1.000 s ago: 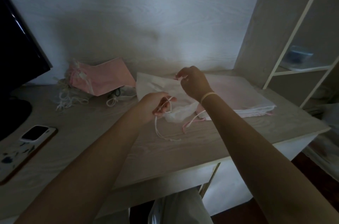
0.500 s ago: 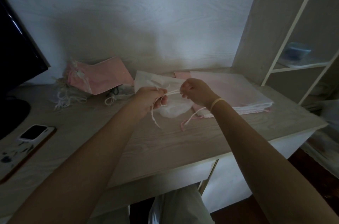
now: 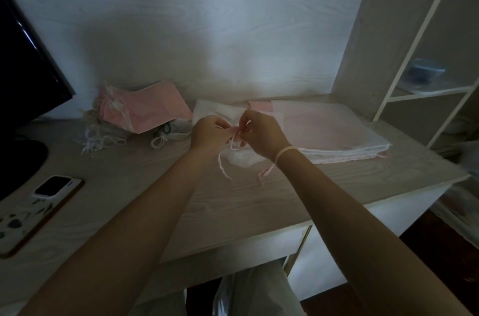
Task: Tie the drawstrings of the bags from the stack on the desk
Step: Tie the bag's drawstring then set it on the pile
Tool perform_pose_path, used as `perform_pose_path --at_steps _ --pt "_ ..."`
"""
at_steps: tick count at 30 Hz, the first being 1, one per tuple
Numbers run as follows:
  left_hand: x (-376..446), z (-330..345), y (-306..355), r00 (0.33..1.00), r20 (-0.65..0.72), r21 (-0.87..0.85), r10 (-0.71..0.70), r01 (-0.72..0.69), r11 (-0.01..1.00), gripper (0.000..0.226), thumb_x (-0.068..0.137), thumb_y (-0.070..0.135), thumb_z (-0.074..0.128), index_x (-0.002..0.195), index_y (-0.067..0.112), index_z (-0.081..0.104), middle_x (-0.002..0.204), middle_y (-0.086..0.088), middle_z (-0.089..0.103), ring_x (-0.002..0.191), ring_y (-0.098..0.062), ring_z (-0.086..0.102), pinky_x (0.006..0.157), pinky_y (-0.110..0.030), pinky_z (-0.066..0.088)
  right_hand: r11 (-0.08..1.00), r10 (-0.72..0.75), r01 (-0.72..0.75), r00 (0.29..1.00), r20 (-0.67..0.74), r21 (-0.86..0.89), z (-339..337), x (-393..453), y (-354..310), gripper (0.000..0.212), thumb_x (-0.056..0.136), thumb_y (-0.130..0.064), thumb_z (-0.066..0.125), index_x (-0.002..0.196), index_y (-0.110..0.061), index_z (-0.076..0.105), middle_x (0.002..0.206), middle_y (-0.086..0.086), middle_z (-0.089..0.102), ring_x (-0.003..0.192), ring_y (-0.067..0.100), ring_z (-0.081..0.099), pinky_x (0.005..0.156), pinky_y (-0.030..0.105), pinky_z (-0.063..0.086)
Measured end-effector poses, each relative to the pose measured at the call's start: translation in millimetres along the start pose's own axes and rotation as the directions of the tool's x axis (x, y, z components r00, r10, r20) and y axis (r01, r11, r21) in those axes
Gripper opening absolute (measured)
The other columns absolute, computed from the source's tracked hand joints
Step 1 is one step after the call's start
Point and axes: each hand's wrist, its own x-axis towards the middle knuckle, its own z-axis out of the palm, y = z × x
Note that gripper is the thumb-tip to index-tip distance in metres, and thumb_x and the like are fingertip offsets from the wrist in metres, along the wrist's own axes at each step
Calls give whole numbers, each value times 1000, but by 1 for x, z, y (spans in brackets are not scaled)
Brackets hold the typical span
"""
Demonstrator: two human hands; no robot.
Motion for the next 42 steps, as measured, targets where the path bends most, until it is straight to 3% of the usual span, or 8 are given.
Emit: perform_pose_path --at_steps 4,8,21,25,28,32,38,42 --pt "-4 -7 9 990 133 51 -40 34 998 18 85 25 62 83 10 72 76 2 68 76 -20 65 66 -27 48 994 -36 30 998 -50 -104 1 1 1 9 81 -9 71 82 -11 62 73 4 70 62 11 67 66 24 57" --pt "-10 -8 9 977 215 204 -13 -32 978 25 80 31 68 62 14 65 65 3 61 63 -12 54 55 -24 36 982 -90 79 994 -57 -173 1 1 2 7 80 -4 66 81 -11 65 79 7 70 72 21 67 73 38 56" --pt "-13 -8 6 966 219 298 139 -202 933 14 82 26 65 78 18 75 78 2 71 70 -13 61 57 -24 40 800 -193 241 971 145 -550 2 7 9 22 88 -3 52 97 -15 69 96 6 67 90 24 61 76 28 46" --pt "-13 -9 4 961 180 332 212 -262 906 11 83 25 68 85 18 77 83 1 71 78 -17 63 65 -29 47 889 -76 149 981 181 -434 -8 5 0 19 94 -14 52 101 -12 69 96 3 63 89 18 57 80 27 45" --pt "-15 -9 4 955 116 257 273 -294 920 10 83 23 70 89 17 76 89 -1 73 79 -19 67 72 -34 55 986 140 -105 944 297 -132 -17 4 -7 18 94 -15 53 96 -5 68 79 3 58 71 16 50 67 26 40" --pt "-19 -4 0 980 67 11 188 -189 982 20 85 12 69 84 19 51 88 1 66 57 -14 69 48 -24 50 844 288 -432 865 412 317 -17 0 -4 14 90 -3 55 76 -2 59 64 6 47 55 14 38 55 24 31" --pt "-25 -4 0 974 115 17 194 -197 980 14 74 15 74 86 17 67 83 6 69 73 -9 65 63 -23 48 618 350 -584 804 481 526 -11 1 2 22 92 -1 50 71 -5 54 64 7 42 55 12 35 55 21 24" --pt "-24 -6 1 968 31 81 250 -252 964 14 79 18 75 91 11 75 85 -1 69 77 -14 63 70 -26 48 616 296 -535 837 460 578 -10 2 7 14 92 -1 55 80 0 63 64 6 54 56 11 44 52 19 37"
